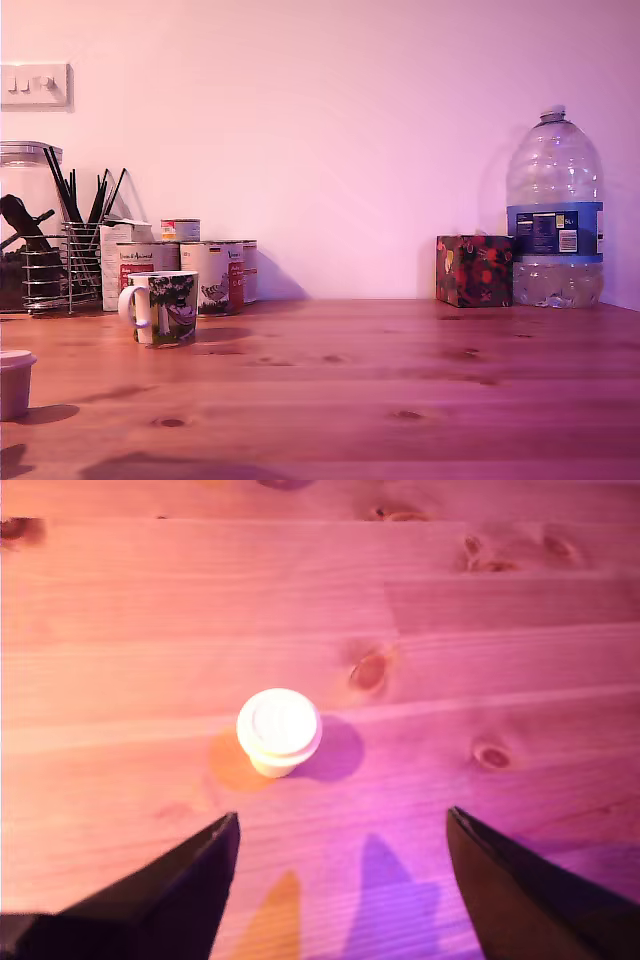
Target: Pick up the coffee capsules from the table one by one and drop them inside the nearest coffee cup
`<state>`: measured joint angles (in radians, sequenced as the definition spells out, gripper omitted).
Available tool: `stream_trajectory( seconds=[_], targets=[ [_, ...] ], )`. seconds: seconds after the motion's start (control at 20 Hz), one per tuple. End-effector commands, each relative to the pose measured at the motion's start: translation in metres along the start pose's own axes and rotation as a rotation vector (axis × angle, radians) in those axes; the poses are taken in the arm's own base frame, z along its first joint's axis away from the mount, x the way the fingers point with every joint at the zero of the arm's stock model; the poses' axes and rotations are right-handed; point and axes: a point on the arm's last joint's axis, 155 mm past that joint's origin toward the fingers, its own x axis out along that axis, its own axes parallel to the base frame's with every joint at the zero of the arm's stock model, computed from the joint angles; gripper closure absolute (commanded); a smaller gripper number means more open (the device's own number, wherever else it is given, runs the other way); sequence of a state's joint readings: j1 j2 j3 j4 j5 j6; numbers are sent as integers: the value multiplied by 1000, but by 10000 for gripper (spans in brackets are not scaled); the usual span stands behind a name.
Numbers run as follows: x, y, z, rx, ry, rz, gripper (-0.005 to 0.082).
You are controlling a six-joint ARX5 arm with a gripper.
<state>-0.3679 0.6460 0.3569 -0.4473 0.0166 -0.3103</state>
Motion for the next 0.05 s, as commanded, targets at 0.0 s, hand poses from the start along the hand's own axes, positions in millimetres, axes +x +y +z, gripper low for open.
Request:
stream_trajectory(
  seconds=[0.0],
  targets=[
    [3,2,-5,-4,9,5,166]
  ],
)
